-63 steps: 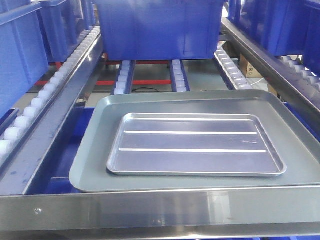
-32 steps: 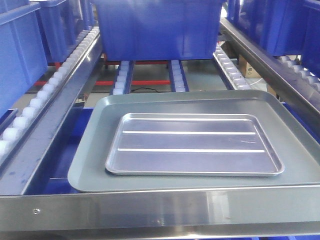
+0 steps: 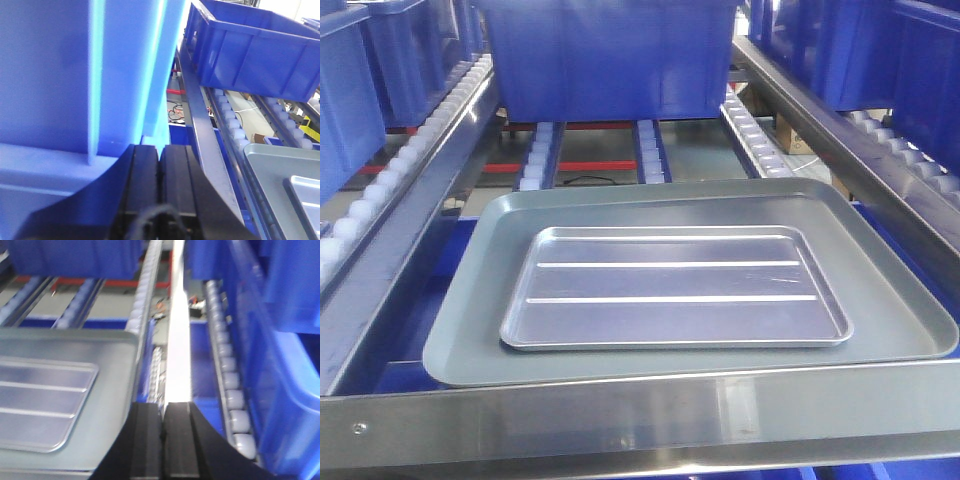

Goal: Grab silver tray and stack on right shelf

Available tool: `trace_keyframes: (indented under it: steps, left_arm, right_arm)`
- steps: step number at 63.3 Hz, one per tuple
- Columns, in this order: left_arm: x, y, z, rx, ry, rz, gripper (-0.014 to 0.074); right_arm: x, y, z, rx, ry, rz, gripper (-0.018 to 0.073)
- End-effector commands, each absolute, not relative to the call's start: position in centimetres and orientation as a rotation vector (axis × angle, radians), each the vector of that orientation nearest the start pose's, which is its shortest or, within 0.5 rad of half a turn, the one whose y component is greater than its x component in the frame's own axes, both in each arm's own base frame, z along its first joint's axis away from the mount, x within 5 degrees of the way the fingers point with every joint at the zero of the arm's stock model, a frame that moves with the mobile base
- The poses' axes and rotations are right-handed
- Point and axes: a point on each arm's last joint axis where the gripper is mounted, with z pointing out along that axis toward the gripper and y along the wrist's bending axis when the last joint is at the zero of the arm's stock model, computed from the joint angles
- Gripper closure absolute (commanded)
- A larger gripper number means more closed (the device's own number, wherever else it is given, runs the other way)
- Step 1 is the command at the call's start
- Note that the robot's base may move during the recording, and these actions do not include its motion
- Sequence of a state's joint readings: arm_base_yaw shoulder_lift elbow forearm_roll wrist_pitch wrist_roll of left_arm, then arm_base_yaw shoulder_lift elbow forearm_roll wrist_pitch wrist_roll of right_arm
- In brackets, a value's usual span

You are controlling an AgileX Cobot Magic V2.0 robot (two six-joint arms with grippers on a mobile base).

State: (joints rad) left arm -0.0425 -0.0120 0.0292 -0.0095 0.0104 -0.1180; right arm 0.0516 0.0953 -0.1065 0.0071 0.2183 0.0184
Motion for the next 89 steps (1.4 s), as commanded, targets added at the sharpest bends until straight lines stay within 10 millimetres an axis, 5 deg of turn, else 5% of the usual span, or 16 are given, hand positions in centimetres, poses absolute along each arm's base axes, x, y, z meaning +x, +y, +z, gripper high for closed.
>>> trace_keyframes:
  steps: [1,14,89]
  left_arm:
    - [5.6,-0.2,20.5,-0.061,1.435,-0.139,0.0697]
    - [5.6,-0.2,20.5,-0.061,1.435,-0.139,0.0697]
    - [5.6,-0.2,20.5,-0.061,1.435,-0.139,0.0697]
  right_arm:
    - [5.5,0.1,23.5,0.004,1.517,0.037,0.0504]
    - [5.4,-0.1,20.9,0.060,1.483,0.049,0.0504]
    - [5.3,-0.1,21.7,0.062,1.405,0.046,0.0504]
